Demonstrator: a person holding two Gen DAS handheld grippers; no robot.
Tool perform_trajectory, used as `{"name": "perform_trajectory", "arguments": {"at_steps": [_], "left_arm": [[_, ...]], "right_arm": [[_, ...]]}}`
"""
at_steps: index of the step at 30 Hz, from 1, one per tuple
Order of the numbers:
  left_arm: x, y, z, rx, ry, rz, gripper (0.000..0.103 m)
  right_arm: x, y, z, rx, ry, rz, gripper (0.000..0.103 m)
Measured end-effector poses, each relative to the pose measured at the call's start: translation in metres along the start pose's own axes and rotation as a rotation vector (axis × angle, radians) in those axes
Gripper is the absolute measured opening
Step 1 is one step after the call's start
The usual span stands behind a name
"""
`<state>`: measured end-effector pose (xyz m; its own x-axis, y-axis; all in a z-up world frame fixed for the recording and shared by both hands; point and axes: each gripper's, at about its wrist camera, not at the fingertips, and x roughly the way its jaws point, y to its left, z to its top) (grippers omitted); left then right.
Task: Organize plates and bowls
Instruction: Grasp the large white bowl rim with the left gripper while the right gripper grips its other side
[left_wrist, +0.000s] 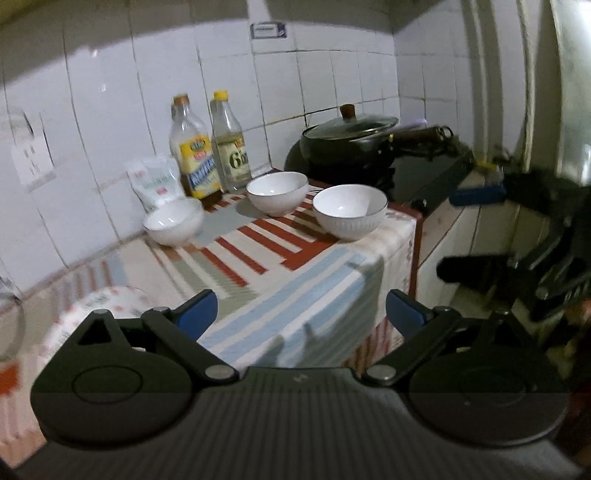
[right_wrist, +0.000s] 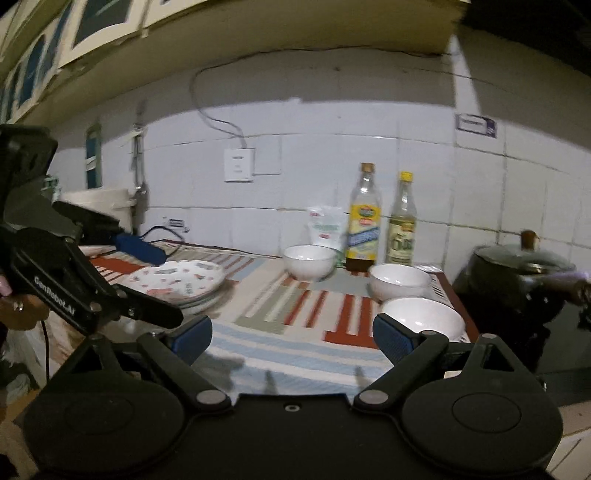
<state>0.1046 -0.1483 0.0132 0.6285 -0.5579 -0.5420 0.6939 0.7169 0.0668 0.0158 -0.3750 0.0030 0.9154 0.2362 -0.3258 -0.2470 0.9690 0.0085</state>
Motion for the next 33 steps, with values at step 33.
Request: {"name": "perform_trajectory", "arguments": {"at_steps": [33], "left_arm": [[0.214,-0.011,0.049,-0.249,-0.075,-0.09,0.078]], "right_arm": [[0.145,-0.112,-0.057,0.024,0.052,-0.209,0.101]]}}
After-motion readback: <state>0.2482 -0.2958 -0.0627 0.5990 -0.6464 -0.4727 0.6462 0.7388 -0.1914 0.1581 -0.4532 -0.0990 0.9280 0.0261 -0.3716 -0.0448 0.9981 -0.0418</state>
